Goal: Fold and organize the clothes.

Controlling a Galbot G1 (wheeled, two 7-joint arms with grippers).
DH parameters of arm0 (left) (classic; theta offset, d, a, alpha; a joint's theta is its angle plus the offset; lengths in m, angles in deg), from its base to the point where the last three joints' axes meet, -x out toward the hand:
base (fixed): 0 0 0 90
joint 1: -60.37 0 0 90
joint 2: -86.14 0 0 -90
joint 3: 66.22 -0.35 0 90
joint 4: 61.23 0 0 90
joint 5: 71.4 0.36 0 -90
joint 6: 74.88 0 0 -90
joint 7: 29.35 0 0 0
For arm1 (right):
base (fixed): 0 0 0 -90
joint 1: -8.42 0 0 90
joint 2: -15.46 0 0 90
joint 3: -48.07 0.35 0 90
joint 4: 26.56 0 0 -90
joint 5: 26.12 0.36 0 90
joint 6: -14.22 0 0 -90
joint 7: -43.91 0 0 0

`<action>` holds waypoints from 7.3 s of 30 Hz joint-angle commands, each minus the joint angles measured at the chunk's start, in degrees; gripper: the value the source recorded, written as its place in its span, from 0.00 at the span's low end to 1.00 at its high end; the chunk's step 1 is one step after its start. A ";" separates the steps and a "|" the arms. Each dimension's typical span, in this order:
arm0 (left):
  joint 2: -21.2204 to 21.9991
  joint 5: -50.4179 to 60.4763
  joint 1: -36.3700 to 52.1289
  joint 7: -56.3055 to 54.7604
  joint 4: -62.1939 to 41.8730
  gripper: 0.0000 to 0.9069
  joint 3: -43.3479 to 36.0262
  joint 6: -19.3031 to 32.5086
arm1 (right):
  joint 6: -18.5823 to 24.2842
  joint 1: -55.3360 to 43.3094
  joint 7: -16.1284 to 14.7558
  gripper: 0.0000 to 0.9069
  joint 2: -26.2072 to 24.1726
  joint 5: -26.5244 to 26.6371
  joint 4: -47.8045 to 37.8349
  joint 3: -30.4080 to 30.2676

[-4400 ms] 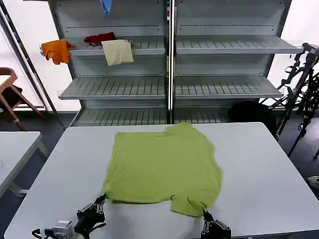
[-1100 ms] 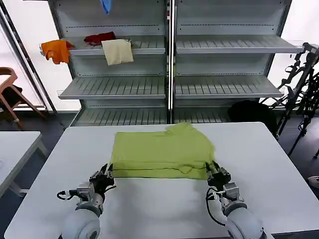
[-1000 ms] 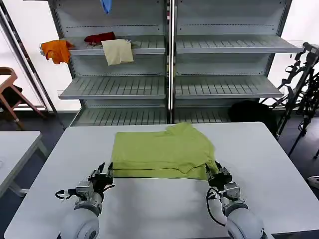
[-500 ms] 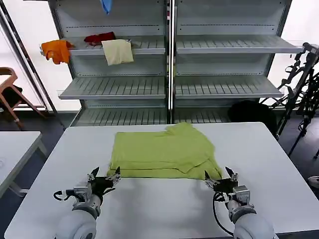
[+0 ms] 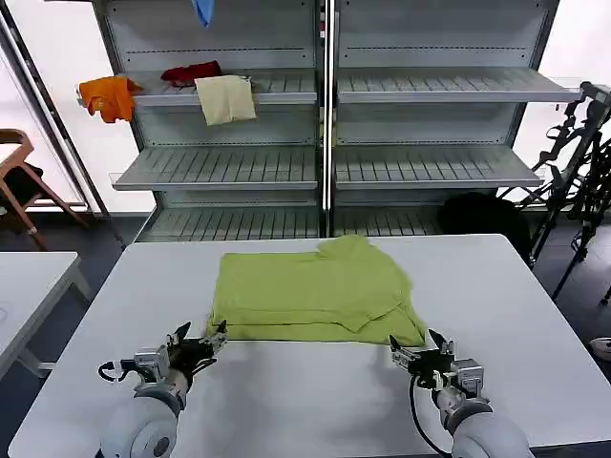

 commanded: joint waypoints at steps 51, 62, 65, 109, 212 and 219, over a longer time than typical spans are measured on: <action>-2.53 2.98 -13.86 -9.39 14.00 0.00 1.47 -1.82 | -1.84 15.83 -0.93 0.00 -6.99 2.81 13.88 6.40; -1.32 9.44 -26.46 -14.40 22.24 0.00 2.44 -1.79 | -1.84 25.30 -0.72 0.00 -8.19 2.05 20.00 8.66; -1.09 11.27 -30.05 -15.78 23.53 0.00 2.14 -1.43 | -1.82 27.86 -0.50 0.00 -8.20 1.44 20.60 8.66; -4.35 7.26 -17.63 -7.55 26.82 1.00 3.36 -0.84 | -1.85 -2.50 2.02 1.00 -10.21 10.42 13.11 7.21; -5.62 -1.12 2.40 4.69 -0.19 0.00 4.78 1.35 | -1.82 -31.53 -9.79 0.00 -3.49 6.96 -13.40 -16.45; -6.68 -0.19 -1.61 4.46 4.89 0.00 5.60 0.97 | -1.83 -25.80 -10.64 0.00 -8.04 7.74 -6.41 -12.98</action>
